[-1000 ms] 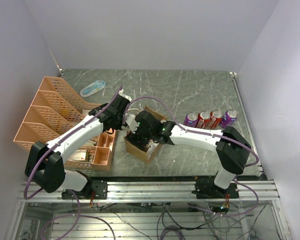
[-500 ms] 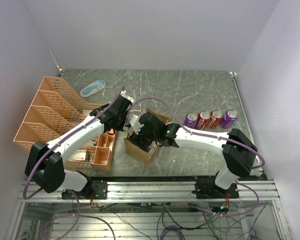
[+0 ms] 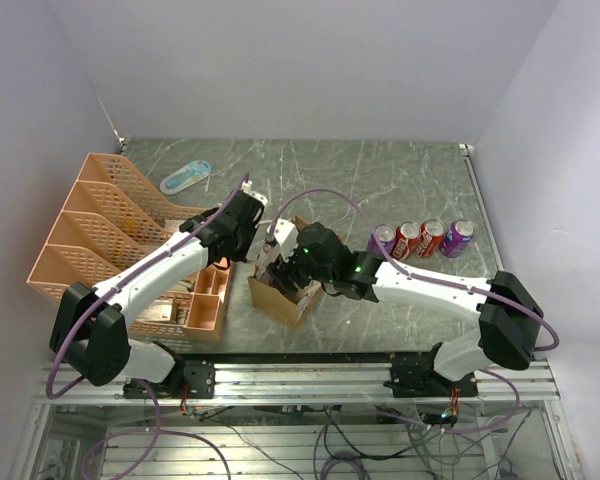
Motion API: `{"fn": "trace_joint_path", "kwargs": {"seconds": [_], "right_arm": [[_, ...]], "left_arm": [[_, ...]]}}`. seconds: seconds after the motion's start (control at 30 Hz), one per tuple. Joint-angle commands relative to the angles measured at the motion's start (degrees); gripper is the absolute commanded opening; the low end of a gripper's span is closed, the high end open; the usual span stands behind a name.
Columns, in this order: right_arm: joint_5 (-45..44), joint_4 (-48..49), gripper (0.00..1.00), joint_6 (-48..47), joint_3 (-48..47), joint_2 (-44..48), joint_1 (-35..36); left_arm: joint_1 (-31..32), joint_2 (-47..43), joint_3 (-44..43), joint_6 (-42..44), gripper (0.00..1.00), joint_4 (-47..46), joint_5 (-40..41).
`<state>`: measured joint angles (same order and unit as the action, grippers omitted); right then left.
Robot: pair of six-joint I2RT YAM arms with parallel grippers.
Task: Take the beverage out of the canvas bag
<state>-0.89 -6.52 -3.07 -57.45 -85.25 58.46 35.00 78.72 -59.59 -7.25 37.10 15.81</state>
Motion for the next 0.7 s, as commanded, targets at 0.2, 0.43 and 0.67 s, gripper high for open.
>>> {"fn": "trace_joint_path", "kwargs": {"seconds": [0.2,0.43,0.67], "right_arm": [[-3.9,9.3,0.00,4.3,2.8,8.1,-1.2],[-4.4,10.1,0.00,9.0,3.1,12.2,-3.5],[-6.7,6.6,0.00,12.4,-1.7,14.9,-3.8]], "left_arm": [[0.4,-0.3,-1.7,0.5,0.07,-0.7,-1.3],[0.4,-0.2,-1.7,0.5,0.07,-0.7,-1.3],[0.4,-0.2,-1.7,0.4,0.07,-0.6,-1.2]]}}
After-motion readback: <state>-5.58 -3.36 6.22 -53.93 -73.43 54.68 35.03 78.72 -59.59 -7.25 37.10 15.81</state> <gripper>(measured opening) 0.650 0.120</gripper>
